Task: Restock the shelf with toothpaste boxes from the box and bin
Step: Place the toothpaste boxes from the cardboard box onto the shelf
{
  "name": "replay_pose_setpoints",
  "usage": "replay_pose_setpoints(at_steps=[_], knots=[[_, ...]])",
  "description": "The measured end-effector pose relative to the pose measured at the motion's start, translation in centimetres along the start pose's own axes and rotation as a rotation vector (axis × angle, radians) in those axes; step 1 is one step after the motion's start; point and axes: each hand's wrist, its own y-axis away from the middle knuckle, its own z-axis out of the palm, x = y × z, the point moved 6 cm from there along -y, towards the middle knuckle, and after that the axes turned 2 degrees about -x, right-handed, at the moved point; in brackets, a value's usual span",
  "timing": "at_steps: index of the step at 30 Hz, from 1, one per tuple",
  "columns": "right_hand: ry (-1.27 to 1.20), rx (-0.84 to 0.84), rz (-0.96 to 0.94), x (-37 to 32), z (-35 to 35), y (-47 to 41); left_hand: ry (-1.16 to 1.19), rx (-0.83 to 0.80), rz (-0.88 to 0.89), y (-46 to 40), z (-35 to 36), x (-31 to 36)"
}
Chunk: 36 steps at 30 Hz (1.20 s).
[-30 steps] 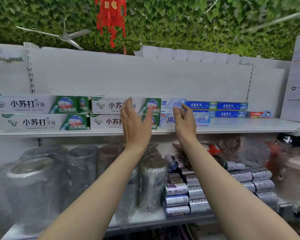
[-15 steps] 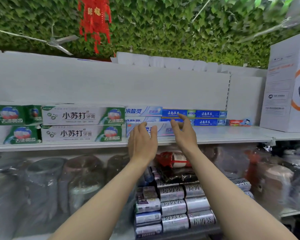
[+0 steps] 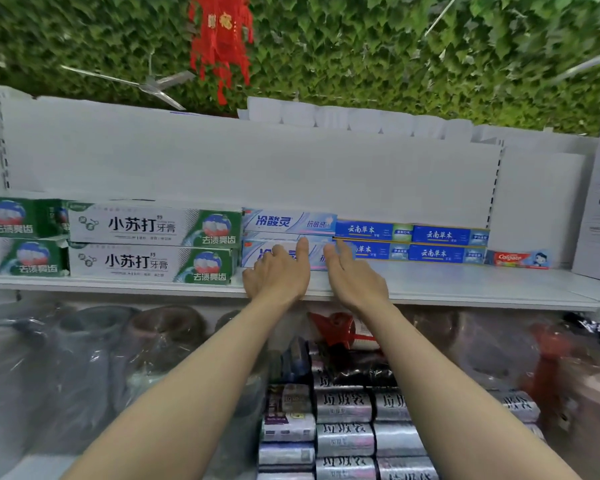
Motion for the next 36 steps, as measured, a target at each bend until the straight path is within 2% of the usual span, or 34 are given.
replay_pose_setpoints(at_steps=[6,9,13,16,21,25,29,36], knots=[[0.105,-0.017,-0.034,0.1,0.6,-0.5,-0.049,0.015,-0.034,0.0,0.3,0.0],[0.038,0.02,-0.019,0.1,0.2,-0.1,0.025,0.022,-0.029,0.4,-0.2,-0.1],[-0.187,0.159,0.027,0.3,-0.8,0.8,0.255,0.037,0.008,1.6,-1.5,-0.1],[-0.45,0.26,-0.006,-0.6,-1.3,2.0,0.454,0.092,0.044,3.5,-3.2,-0.3],[-0.856,0.255,-0.089,-5.7,-0.4,4.6,0.833,0.28,0.013,6.2,-7.0,-4.3],[-1.1,0.089,-0.115,-11.0,3.0,6.3,1.091,0.405,-0.12,8.4,-9.6,-10.2],[-1.22,-0.175,-0.15,-17.1,7.7,8.4,1.134,0.469,-0.245,10.7,-11.5,-17.1],[-1.099,-0.484,-0.103,-25.8,19.4,12.8,1.105,0.463,-0.491,14.7,-12.5,-30.6]])
